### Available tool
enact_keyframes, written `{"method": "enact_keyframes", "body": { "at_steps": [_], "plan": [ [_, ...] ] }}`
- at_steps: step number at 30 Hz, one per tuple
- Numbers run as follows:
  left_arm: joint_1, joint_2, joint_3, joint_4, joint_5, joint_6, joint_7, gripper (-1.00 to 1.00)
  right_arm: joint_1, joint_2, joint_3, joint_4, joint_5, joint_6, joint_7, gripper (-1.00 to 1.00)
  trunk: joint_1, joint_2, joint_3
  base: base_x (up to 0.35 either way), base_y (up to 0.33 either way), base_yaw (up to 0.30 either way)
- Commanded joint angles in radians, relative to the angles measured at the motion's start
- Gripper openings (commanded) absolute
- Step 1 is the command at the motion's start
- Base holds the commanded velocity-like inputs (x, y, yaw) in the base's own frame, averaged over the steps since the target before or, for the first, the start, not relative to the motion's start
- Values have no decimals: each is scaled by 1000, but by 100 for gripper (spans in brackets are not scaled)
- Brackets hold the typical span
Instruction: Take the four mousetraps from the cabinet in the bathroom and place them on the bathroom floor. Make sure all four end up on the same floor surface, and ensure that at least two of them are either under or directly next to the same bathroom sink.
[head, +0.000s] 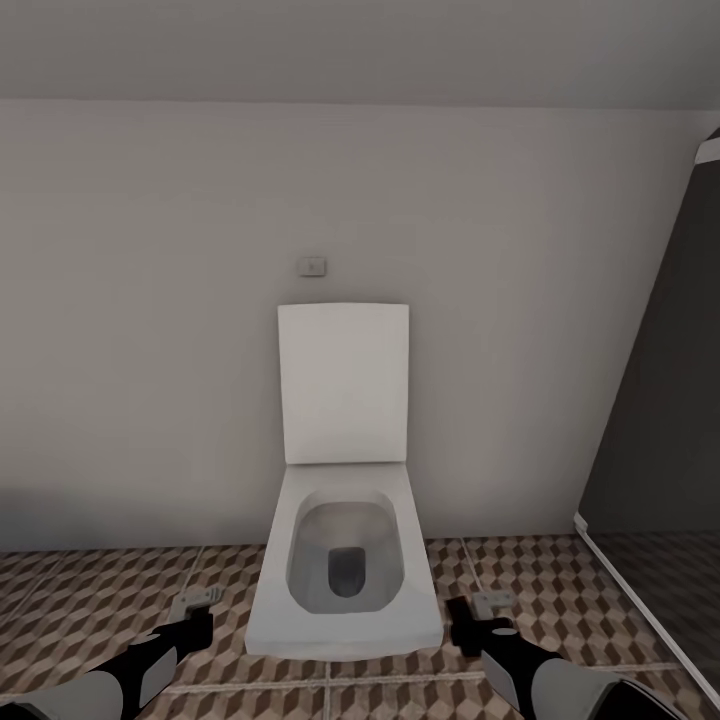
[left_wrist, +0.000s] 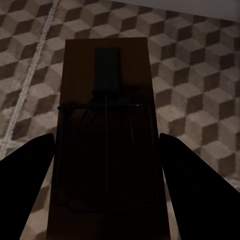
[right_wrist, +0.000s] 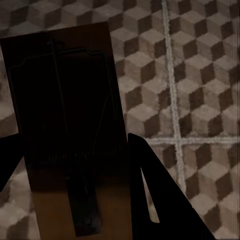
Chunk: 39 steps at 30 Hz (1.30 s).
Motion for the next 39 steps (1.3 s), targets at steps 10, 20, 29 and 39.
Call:
{"method": "enact_keyframes", "body": {
  "at_steps": [10, 20, 29, 39],
  "plan": [
    [-1, 0, -8, 0, 11, -1, -2, -100, -1, -21, 6, 0, -11, 39, -60, -100, 0, 0, -1, 0, 0, 0],
    [-3, -2, -11, -19, 15, 56, -2, -100, -3, -62, -18, -47, -30, 138, -91, -100, 0, 0, -1, 0, 0, 0],
    [-6, 0, -10, -199, 13, 208, 53, -100, -6, -57, -20, -71, -32, 161, -112, -100, 0, 0, -1, 0, 0, 0],
    [-7, 4, -10, -244, 11, 206, 74, -100, -6, -54, -20, -82, -32, 153, -114, -100, 0, 0, -1, 0, 0, 0]
  ]
}}
